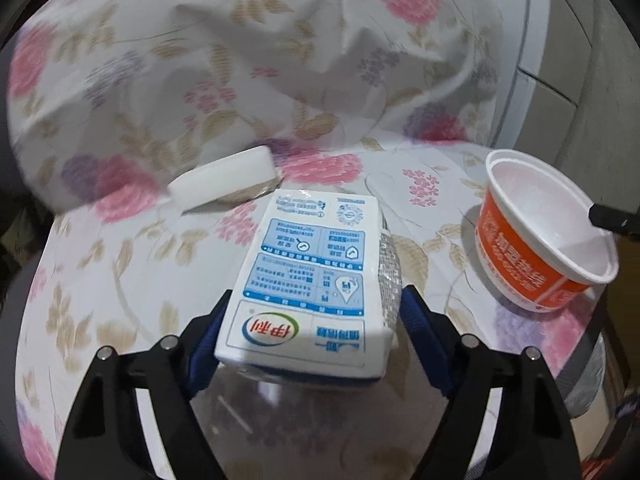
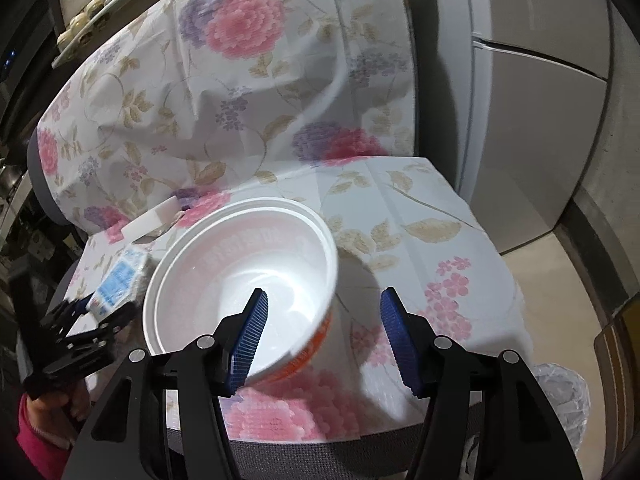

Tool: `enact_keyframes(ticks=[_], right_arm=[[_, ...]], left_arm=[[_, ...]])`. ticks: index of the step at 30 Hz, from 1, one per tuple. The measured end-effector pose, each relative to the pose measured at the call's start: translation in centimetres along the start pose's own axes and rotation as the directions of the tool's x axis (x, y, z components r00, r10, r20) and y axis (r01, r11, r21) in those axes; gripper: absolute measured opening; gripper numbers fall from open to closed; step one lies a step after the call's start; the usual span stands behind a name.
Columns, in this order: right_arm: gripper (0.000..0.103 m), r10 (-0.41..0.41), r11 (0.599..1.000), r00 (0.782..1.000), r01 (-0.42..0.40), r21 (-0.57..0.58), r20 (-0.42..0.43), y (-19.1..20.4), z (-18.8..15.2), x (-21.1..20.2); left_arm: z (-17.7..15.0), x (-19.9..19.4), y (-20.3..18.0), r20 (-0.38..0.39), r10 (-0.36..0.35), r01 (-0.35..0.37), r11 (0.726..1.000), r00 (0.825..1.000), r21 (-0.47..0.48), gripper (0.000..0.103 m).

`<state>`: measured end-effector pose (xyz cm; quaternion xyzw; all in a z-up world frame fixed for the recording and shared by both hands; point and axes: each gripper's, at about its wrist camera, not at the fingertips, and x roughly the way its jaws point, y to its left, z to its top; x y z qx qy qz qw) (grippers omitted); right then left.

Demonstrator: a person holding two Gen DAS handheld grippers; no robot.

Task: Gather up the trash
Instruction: 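Lift the carton with the left gripper while the right carries the bowl to the bin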

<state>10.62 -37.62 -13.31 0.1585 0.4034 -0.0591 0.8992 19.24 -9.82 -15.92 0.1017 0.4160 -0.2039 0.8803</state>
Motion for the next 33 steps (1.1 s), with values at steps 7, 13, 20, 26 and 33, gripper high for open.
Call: enact_keyframes(ticks=[7, 13, 20, 26, 33], right_arm=[[0.054, -0.016, 1.000, 1.000, 0.016, 0.002, 0.018, 0.4, 0.2, -0.3], [0.047, -0.013, 1.000, 1.000, 0.013, -0.007, 0.018, 0.7, 0.7, -0.3], [0.008, -0.086, 0.996, 0.996, 0.086, -0.017, 0.004, 1.1, 1.0, 1.7], [0.005, -0.033, 0.998, 0.989, 0.024, 0.063, 0.146, -0.2, 0.7, -3.0], [0.005, -0.034, 0.994, 0.976, 0.011, 0.110, 0.214, -3.8, -1.0, -8.2]], left_arm=[[-1.3, -3.5, 1.2, 0.050, -0.011, 0.017, 0.993, 0.999, -0.115, 0.073], [-1.4, -6.3, 1.8, 0.109, 0.043, -0.025, 0.987, 0.993, -0.162, 0.074], [-1.5, -7.5, 1.6, 0.122, 0.060, -0.039, 0.985, 0.991, -0.169, 0.074], [-1.8, -8.7, 1.1, 0.145, 0.060, -0.033, 0.983, 0.988, -0.182, 0.074], [-1.9, -9.6, -2.8, 0.178, -0.016, 0.041, 0.989, 0.984, -0.139, 0.074]])
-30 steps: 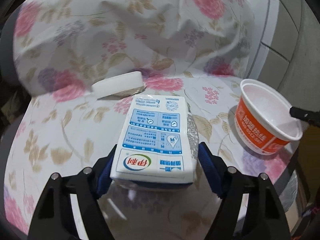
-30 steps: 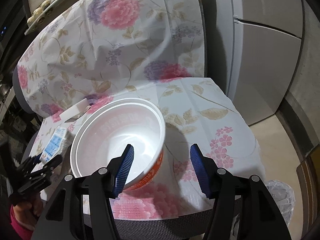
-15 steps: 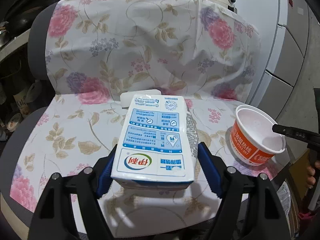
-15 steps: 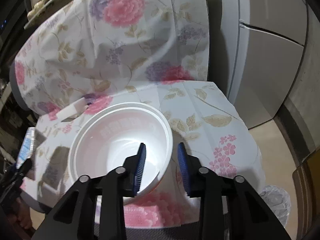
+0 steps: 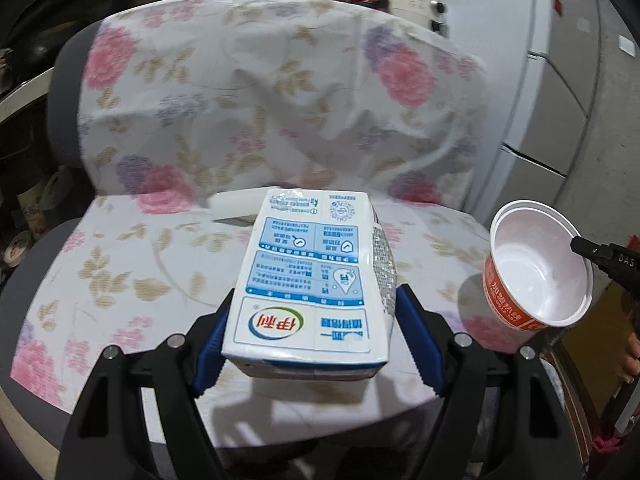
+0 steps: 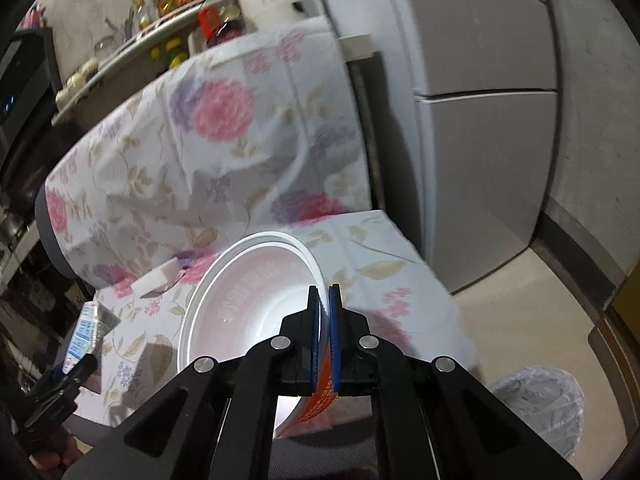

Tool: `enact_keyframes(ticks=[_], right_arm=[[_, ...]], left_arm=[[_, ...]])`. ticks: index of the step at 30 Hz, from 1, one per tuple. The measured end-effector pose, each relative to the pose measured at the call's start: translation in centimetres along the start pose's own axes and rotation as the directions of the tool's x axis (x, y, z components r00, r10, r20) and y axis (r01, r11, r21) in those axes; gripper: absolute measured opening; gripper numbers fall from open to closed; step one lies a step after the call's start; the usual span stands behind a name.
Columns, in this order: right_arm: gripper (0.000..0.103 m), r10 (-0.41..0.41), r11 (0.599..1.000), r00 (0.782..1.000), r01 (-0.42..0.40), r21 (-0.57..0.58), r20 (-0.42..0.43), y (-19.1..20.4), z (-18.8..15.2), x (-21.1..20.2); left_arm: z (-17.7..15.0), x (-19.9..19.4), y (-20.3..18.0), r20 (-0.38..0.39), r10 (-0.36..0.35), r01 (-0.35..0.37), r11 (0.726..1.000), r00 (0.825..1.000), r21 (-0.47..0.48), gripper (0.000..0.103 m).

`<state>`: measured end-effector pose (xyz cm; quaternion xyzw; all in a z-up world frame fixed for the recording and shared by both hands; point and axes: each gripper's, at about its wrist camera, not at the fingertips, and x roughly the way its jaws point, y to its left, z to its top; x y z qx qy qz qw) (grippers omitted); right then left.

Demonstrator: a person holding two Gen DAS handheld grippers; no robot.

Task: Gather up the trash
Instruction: 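Lift the carton with the left gripper while the right carries the bowl to the bin, then open both grippers over the white bin, dropping the bowl and carton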

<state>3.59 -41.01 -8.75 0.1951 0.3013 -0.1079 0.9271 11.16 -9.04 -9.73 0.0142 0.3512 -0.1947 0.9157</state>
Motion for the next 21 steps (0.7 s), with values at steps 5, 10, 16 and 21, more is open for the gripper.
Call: enact_keyframes(ticks=[5, 10, 16, 21], right_arm=[[0.005, -0.098, 0.994, 0.995, 0.097, 0.047, 0.027, -5.4, -1.7, -4.0], [0.005, -0.309, 0.940, 0.951, 0.309, 0.145, -0.020, -14.1, -6.1, -8.0], [0.010, -0.367, 0.878, 0.919, 0.394, 0.273, -0.147, -22.3, -10.8, -7.2], [0.014, -0.330, 0.867, 0.933, 0.359, 0.346, -0.143, -24.7, -11.6, -7.4]], left_arm=[[-1.1, 0.1, -6.2, 0.004, -0.144, 0.143, 0.987, 0.990, 0.074, 0.074], [-2.6, 0.7, -13.9, -0.005, -0.291, 0.287, 0.940, 0.957, 0.185, 0.074], [-4.3, 1.6, -22.3, -0.081, -0.424, 0.429, 0.859, 0.902, 0.279, 0.074], [-5.9, 2.1, -27.4, -0.142, -0.478, 0.496, 0.797, 0.867, 0.345, 0.075]])
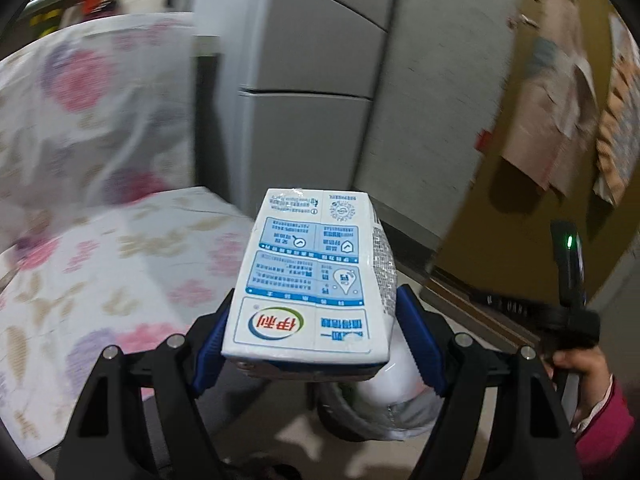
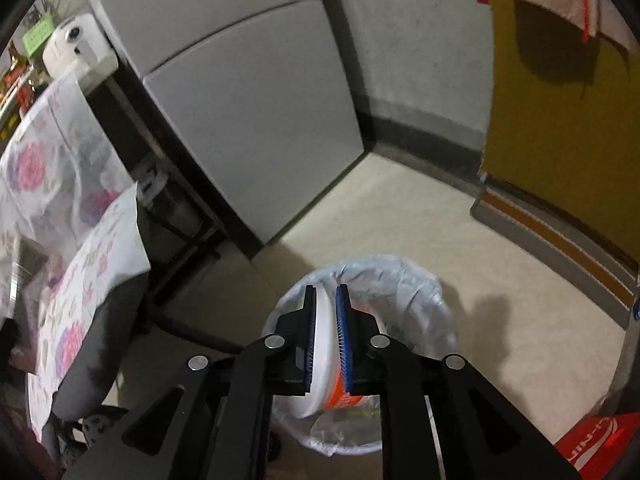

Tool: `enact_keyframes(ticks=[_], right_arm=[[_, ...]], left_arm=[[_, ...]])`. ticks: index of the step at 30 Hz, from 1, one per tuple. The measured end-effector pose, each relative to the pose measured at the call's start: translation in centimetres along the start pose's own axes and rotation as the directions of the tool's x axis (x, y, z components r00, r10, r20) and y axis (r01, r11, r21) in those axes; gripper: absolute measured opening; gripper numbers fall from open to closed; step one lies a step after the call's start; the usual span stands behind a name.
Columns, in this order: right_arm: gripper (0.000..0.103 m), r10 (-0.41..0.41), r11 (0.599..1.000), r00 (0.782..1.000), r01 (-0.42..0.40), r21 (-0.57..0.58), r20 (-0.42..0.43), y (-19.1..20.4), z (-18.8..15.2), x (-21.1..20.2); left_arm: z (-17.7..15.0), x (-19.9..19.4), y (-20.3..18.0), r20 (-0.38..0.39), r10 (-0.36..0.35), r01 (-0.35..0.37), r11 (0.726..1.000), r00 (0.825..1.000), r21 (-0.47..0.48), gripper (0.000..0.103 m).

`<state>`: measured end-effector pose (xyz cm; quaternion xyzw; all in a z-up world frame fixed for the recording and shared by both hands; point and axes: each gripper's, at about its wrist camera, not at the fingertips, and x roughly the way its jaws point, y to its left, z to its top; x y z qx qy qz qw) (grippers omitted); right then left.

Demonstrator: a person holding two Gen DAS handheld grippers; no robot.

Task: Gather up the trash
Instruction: 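Open both grippers over the white bin, dropping the bowl and carton, then move both tools back to the chair and grasp the white foam block with the right gripper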

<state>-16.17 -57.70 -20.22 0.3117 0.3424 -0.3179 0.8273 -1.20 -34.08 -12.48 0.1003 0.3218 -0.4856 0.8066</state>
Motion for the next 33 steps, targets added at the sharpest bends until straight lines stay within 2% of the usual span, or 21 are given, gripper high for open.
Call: enact_keyframes(ticks=[5, 8, 9, 10, 12, 14, 16, 19, 24, 27, 30, 33], right_arm=[[0.020, -0.002, 1.000, 0.992, 0.000, 0.017, 0.129, -1.8, 1.5, -4.4], [0.024, -0.002, 1.000, 0.984, 0.001, 0.001, 0.180, -2.4, 2.2, -6.6], [0.027, 0.003, 1.000, 0.981, -0.003, -0.003, 0.195, -2.6, 2.2, -7.3], [0.031, 0.010, 1.000, 0.979, -0.008, -0.008, 0.204, -2.6, 2.3, -7.8], [0.035, 0.025, 1.000, 0.977, -0.021, -0.020, 0.214, -2.4, 2.4, -8.5], [0.036, 0.036, 0.999, 0.975, -0.029, -0.035, 0.219, -2.0, 2.5, -8.8], [0.036, 0.056, 0.997, 0.973, -0.043, -0.059, 0.225, -1.3, 2.5, -9.2], [0.036, 0.094, 0.992, 0.971, -0.072, -0.106, 0.219, 0.4, 2.6, -9.5], [0.037, 0.199, 0.961, 0.966, -0.160, -0.224, 0.165, 6.8, 2.6, -8.8], [0.038, 0.266, 0.926, 0.956, -0.219, -0.309, 0.119, 11.9, 2.3, -8.1], [0.039, 0.353, 0.866, 0.933, -0.301, -0.398, 0.063, 18.2, 1.8, -7.6], [0.039, 0.434, 0.782, 0.901, -0.383, -0.492, -0.011, 25.5, 0.8, -6.8]], left_arm=[[0.2, 3.3, -4.9, -0.046, -0.102, 0.106, 0.991, 0.994, 0.087, 0.075], [0.7, 6.0, -7.6, -0.092, -0.175, 0.185, 0.977, 0.980, 0.110, 0.076], [0.8, 6.6, -8.2, -0.105, -0.193, 0.205, 0.972, 0.976, 0.115, 0.079], [0.9, 7.4, -8.8, -0.128, -0.206, 0.221, 0.967, 0.970, 0.125, 0.088], [0.9, 8.4, -9.3, -0.140, -0.180, 0.199, 0.971, 0.974, 0.131, 0.093], [0.8, 8.7, -8.8, -0.161, -0.163, 0.184, 0.975, 0.973, 0.123, 0.093], [0.8, 8.0, -7.3, -0.156, -0.124, 0.143, 0.982, 0.980, 0.120, 0.093], [0.8, 6.2, -4.6, -0.135, -0.025, 0.043, 0.990, 0.991, 0.132, 0.093], [-0.1, 1.8, 2.1, -0.120, 0.117, -0.109, 0.991, 0.986, 0.071, 0.093], [-1.1, -1.5, 6.3, -0.108, 0.211, -0.210, 0.978, 0.972, 0.013, 0.093], [-2.7, -5.0, 10.9, -0.110, 0.291, -0.300, 0.951, 0.950, -0.074, 0.093], [-4.1, -8.7, 15.4, -0.118, 0.409, -0.422, 0.897, 0.905, -0.129, 0.094]])
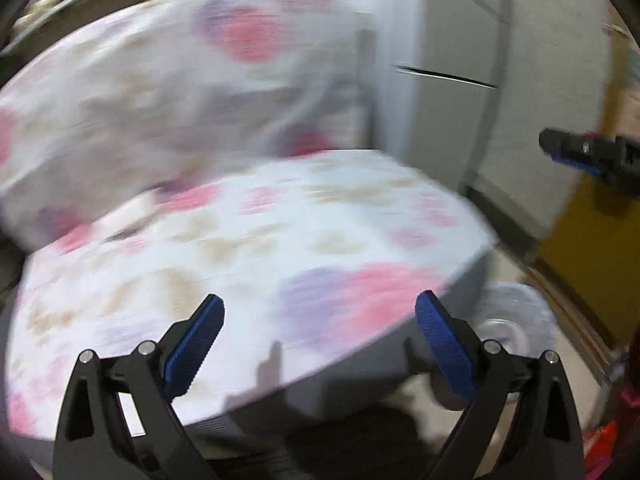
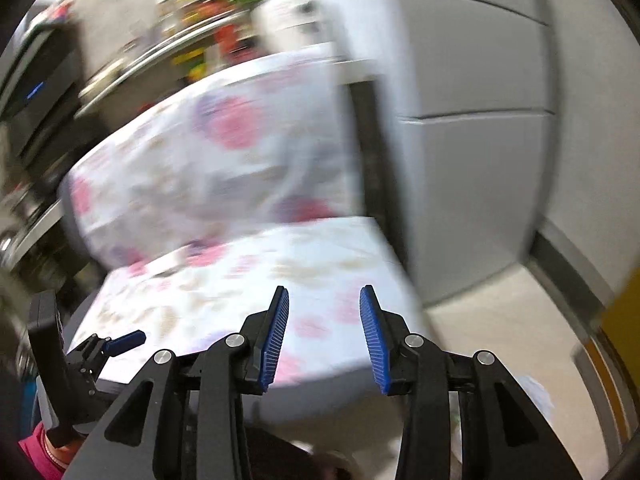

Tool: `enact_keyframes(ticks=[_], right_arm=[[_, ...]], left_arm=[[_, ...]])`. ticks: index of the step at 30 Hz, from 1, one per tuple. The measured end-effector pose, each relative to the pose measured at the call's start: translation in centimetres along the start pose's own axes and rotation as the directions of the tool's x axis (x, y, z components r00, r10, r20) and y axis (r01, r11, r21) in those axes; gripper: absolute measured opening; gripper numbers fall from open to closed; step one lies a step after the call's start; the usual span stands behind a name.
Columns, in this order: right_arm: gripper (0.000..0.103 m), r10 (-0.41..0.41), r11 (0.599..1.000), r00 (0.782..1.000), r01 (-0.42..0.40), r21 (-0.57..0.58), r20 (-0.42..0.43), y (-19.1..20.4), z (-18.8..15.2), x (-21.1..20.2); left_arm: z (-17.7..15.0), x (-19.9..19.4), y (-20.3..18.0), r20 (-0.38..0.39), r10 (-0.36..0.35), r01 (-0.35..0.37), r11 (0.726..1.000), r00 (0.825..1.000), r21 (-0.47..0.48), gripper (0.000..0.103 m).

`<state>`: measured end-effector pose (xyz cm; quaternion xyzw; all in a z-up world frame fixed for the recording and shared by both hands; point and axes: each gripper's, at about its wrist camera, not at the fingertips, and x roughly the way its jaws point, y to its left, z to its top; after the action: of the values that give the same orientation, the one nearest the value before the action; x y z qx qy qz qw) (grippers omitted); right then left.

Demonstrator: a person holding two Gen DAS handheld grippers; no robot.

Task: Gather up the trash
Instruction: 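Move both tools back to the chair and grasp the white foam block with the right gripper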

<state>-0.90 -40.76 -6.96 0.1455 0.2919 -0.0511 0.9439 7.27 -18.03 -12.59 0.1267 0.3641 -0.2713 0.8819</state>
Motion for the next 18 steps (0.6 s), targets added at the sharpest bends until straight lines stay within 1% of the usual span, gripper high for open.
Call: enact_keyframes(ticks=[2, 3, 4, 5, 7, 8, 11, 13, 14, 15, 16, 17, 18], right_arm=[[0.040, 0.052, 0.997, 0.998, -0.054, -0.058, -0.026, 3.6, 1.1, 2.5], [0.040, 0.107, 0.989, 0.993, -0.112, -0.098, -0.050, 6.4, 1.9, 4.6], [0.040, 0.129, 0.984, 0.990, -0.136, -0.118, -0.062, 7.9, 2.2, 5.7], [0.040, 0.148, 0.977, 0.986, -0.158, -0.142, -0.077, 9.8, 2.6, 7.1], [0.042, 0.209, 0.955, 0.971, -0.227, -0.188, -0.113, 13.7, 3.5, 10.4], [0.043, 0.224, 0.944, 0.965, -0.250, -0.217, -0.139, 15.8, 3.9, 12.6], [0.043, 0.232, 0.920, 0.952, -0.281, -0.274, -0.198, 19.6, 4.2, 17.4], [0.043, 0.222, 0.897, 0.943, -0.297, -0.326, -0.246, 21.9, 3.9, 21.0], [0.043, 0.211, 0.885, 0.940, -0.300, -0.356, -0.269, 23.3, 3.7, 23.2], [0.044, 0.201, 0.874, 0.936, -0.305, -0.379, -0.290, 23.9, 3.4, 24.5], [0.048, 0.188, 0.858, 0.931, -0.311, -0.409, -0.313, 24.8, 3.2, 26.1], [0.051, 0.173, 0.846, 0.932, -0.306, -0.436, -0.319, 25.4, 2.8, 27.1], [0.055, 0.146, 0.823, 0.935, -0.296, -0.486, -0.323, 26.3, 2.5, 28.4]], left_arm=[[-0.7, -0.8, 3.7, -0.007, 0.071, -0.072, 0.996, 0.997, -0.045, 0.094], [-1.1, -1.2, 5.9, -0.009, 0.114, -0.114, 0.991, 0.993, -0.075, 0.094], [-1.4, -1.6, 7.8, -0.009, 0.147, -0.147, 0.984, 0.989, -0.101, 0.094], [-1.9, -2.0, 10.2, -0.010, 0.193, -0.192, 0.972, 0.981, -0.135, 0.094], [-2.4, -2.6, 13.7, -0.012, 0.257, -0.255, 0.949, 0.966, -0.186, 0.094], [-2.7, -2.7, 15.7, -0.021, 0.289, -0.287, 0.933, 0.957, -0.216, 0.094], [-3.2, -2.3, 20.6, -0.052, 0.350, -0.349, 0.890, 0.935, -0.292, 0.094], [-3.3, -1.8, 22.9, -0.066, 0.368, -0.369, 0.871, 0.927, -0.324, 0.094], [-3.2, -1.3, 24.4, -0.080, 0.383, -0.386, 0.858, 0.920, -0.340, 0.094], [-3.2, -0.9, 25.1, -0.088, 0.389, -0.394, 0.850, 0.917, -0.348, 0.094], [-3.1, -0.4, 26.1, -0.097, 0.390, -0.398, 0.844, 0.916, -0.359, 0.094], [-3.3, -0.3, 26.5, -0.101, 0.390, -0.399, 0.841, 0.915, -0.366, 0.094], [-3.2, 0.4, 27.7, -0.107, 0.387, -0.397, 0.837, 0.916, -0.377, 0.094]])
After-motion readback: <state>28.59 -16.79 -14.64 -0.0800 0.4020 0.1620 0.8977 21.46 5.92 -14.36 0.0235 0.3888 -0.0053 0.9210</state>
